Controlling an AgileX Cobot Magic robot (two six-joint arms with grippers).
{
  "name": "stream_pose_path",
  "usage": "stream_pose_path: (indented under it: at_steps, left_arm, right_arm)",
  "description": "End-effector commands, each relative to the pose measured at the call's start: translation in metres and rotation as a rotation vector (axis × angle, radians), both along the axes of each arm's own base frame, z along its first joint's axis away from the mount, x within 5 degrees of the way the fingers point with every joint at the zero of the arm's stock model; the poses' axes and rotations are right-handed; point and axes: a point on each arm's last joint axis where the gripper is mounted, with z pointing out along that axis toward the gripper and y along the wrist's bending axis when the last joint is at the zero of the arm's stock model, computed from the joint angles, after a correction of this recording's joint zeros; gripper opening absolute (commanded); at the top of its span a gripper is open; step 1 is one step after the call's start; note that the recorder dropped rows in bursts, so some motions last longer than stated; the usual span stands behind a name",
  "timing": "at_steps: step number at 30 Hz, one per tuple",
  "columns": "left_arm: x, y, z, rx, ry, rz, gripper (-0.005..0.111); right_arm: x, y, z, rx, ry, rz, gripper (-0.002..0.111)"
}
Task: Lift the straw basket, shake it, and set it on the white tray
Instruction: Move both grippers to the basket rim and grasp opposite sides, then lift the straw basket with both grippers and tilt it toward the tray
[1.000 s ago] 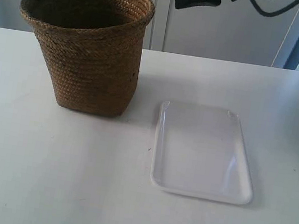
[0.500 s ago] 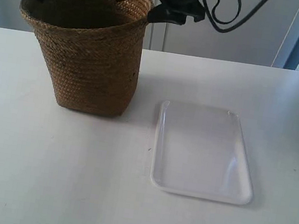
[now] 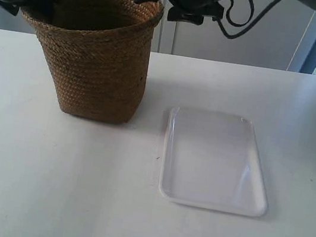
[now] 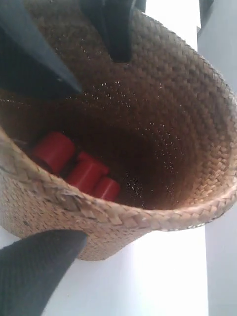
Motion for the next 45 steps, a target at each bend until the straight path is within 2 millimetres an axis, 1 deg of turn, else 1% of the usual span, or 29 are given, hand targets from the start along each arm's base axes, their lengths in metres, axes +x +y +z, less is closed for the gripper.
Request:
stream_pose_path:
  at_steps: [1, 4, 7, 9, 11, 13, 14, 15, 16, 17, 18, 21, 24, 31, 35, 38, 40, 44, 45]
  left_arm:
    - [0.005, -0.002, -0.009, -0.032, 0.012, 0.005, 0.078]
    - [0.008, -0.002, -0.014, -0.036, 0.025, 0.006, 0.078]
    - [0.01, -0.003, -0.019, -0.044, 0.029, 0.006, 0.077]
    - [0.013, -0.004, -0.023, -0.054, 0.03, 0.008, 0.071]
    - [0.014, -0.005, -0.025, -0.067, 0.032, 0.009, 0.059]
    - [0.015, -0.006, -0.027, -0.085, 0.037, 0.009, 0.042]
    - [0.015, -0.006, -0.027, -0.093, 0.04, 0.009, 0.034]
    - [0.014, -0.007, -0.027, -0.1, 0.046, 0.009, 0.024]
    - [0.014, -0.008, -0.029, -0.105, 0.057, 0.008, 0.013]
    - [0.013, -0.008, -0.029, -0.107, 0.062, 0.008, 0.002]
    - [0.013, -0.008, -0.028, -0.107, 0.065, 0.007, 0.0]
    - [0.011, -0.008, -0.025, -0.107, 0.066, 0.006, 0.0]
    - [0.005, -0.008, -0.011, -0.108, 0.03, 0.005, 0.0]
    - [-0.015, -0.008, 0.031, -0.11, -0.065, -0.001, 0.0]
    - [-0.024, -0.01, 0.041, -0.137, -0.053, -0.011, 0.0]
    - [-0.03, -0.016, 0.045, -0.172, -0.035, -0.047, 0.0]
    - [-0.035, -0.021, 0.052, -0.177, -0.042, -0.073, 0.0]
    - [-0.049, -0.039, 0.071, -0.145, -0.089, -0.132, 0.0]
    - [-0.054, -0.043, 0.076, -0.133, -0.101, -0.143, 0.0]
  right_arm:
    - [0.01, 0.002, -0.019, 0.004, 0.027, -0.023, 0.069]
    - [0.015, 0.003, -0.029, 0.01, 0.043, -0.039, 0.067]
    - [0.018, 0.004, -0.036, 0.035, 0.068, -0.068, 0.061]
    - [0.019, 0.004, -0.036, 0.046, 0.073, -0.08, 0.054]
    - [0.02, 0.004, -0.037, 0.046, 0.072, -0.082, 0.045]
    - [0.02, 0.004, -0.037, 0.047, 0.07, -0.083, 0.028]
    - [0.02, 0.004, -0.037, 0.047, 0.07, -0.083, 0.017]
    - [0.02, 0.004, -0.037, 0.047, 0.07, -0.083, 0.004]
    - [0.019, 0.004, -0.037, 0.054, 0.082, -0.087, 0.001]
    - [0.019, 0.004, -0.037, 0.062, 0.089, -0.094, 0.0]
    - [0.018, 0.004, -0.038, 0.064, 0.105, -0.092, 0.0]
    - [0.016, 0.005, -0.04, 0.055, 0.131, -0.078, 0.0]
    - [0.014, 0.004, -0.037, 0.048, 0.137, -0.07, 0.0]
    - [0.004, 0.0, -0.008, 0.05, 0.072, -0.068, 0.0]
    - [-0.004, -0.002, 0.005, 0.041, 0.06, -0.056, 0.0]
    - [-0.011, -0.003, 0.012, 0.022, 0.075, -0.028, 0.0]
    - [-0.017, -0.002, 0.016, -0.018, 0.07, -0.01, 0.0]
    - [-0.032, 0.0, 0.033, -0.15, 0.004, 0.017, 0.0]
    - [-0.038, 0.001, 0.039, -0.159, -0.006, 0.026, 0.0]
